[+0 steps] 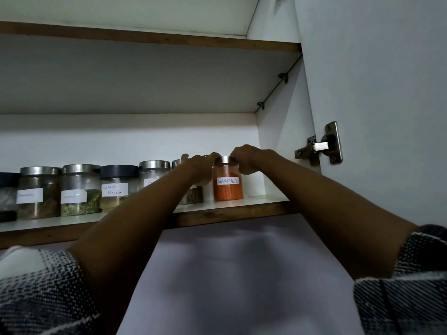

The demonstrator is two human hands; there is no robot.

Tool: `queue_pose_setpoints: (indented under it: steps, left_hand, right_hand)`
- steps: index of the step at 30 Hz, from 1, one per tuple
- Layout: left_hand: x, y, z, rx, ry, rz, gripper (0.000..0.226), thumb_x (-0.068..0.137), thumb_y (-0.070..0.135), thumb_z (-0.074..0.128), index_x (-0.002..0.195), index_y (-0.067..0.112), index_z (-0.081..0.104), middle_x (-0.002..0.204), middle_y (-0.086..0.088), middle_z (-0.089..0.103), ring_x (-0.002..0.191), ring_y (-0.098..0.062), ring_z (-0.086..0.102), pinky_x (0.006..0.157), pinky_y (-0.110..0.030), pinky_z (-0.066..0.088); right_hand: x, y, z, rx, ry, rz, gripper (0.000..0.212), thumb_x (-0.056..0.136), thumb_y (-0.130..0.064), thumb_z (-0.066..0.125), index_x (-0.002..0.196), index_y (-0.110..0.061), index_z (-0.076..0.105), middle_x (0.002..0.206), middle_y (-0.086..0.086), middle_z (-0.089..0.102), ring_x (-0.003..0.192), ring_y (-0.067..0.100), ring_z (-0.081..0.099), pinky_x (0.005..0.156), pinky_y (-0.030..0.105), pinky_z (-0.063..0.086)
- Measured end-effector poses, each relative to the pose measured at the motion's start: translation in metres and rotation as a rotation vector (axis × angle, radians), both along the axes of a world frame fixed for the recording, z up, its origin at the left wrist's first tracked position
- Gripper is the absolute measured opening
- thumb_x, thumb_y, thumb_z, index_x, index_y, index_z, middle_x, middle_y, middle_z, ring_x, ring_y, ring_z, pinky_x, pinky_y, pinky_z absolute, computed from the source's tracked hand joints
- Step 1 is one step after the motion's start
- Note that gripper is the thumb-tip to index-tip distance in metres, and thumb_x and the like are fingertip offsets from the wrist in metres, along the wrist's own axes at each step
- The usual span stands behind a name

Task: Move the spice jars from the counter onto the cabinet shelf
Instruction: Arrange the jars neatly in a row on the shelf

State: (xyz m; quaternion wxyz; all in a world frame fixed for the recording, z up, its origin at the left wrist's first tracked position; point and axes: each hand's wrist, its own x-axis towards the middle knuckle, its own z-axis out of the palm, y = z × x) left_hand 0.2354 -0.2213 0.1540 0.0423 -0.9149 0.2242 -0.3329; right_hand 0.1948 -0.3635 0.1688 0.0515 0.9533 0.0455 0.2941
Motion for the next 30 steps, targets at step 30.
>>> queue_pose_setpoints:
  steps: [30]
  left_hand:
    - [-0.019, 0.012, -0.004, 0.019, -0.397, -0.018, 0.049, 0.095, 0.028, 0.04, 0.141, 0.014, 0.035, 0.137, -0.011, 0.052, 0.124, -0.026, 0.049, 0.112, -0.039, 0.025]
  right_hand:
    - [-0.014, 0.005, -0.028, 0.159, -0.698, 0.042, 0.028, 0.086, -0.01, 0.047, 0.114, -0.007, 0.049, 0.097, 0.011, 0.066, 0.074, 0.029, 0.062, 0.058, 0.028, 0.037]
